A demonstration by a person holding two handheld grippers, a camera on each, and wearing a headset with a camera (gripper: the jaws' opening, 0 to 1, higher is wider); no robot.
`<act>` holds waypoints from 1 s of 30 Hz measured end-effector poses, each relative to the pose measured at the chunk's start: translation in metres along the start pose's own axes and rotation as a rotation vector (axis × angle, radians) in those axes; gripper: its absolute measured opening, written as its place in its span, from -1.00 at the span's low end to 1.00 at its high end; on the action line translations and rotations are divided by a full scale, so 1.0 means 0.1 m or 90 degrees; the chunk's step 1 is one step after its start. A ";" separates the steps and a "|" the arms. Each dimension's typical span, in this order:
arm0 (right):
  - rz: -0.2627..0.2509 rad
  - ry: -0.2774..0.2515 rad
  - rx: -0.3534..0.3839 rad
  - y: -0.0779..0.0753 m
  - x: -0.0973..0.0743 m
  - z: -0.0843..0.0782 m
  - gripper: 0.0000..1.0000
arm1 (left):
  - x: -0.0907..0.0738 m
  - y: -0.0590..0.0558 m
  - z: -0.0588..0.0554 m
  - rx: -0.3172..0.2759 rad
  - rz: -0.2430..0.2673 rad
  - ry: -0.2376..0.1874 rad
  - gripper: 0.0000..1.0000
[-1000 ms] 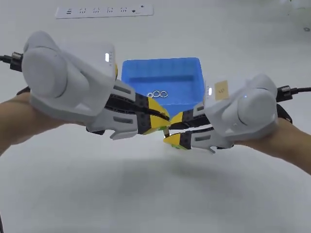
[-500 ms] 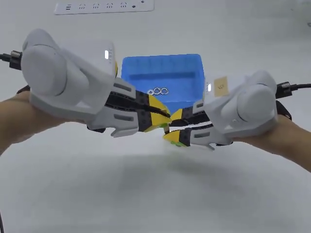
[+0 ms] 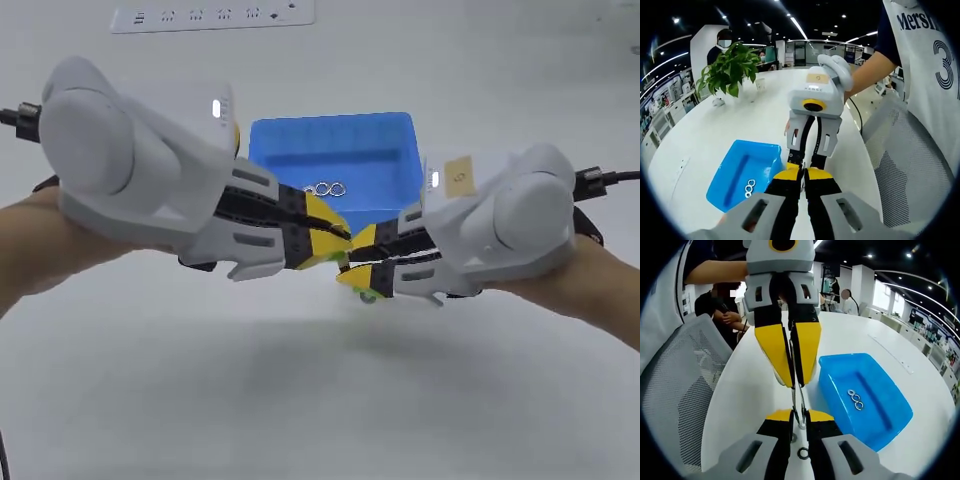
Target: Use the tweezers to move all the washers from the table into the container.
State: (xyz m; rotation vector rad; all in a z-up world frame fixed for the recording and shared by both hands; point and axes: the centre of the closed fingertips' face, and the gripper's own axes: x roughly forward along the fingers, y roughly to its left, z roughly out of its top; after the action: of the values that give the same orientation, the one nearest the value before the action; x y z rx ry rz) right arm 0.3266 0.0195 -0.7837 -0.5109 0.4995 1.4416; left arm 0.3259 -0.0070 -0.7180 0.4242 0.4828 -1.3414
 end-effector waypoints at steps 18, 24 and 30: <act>-0.001 0.004 0.008 0.00 0.02 -0.04 -0.77 | 0.01 0.00 -0.05 -0.001 -0.002 0.009 -0.87; 0.001 0.002 0.011 -0.01 0.02 -0.04 -0.78 | 0.03 0.01 -0.04 -0.005 -0.003 0.008 -0.87; 0.002 0.002 0.014 -0.01 0.01 -0.05 -0.78 | 0.04 0.01 -0.03 -0.011 -0.002 0.006 -0.87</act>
State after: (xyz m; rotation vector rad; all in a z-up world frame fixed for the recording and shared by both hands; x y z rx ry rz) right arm 0.3278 0.0168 -0.7880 -0.4947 0.5179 1.4368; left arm 0.3275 -0.0084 -0.7226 0.4158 0.5021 -1.3375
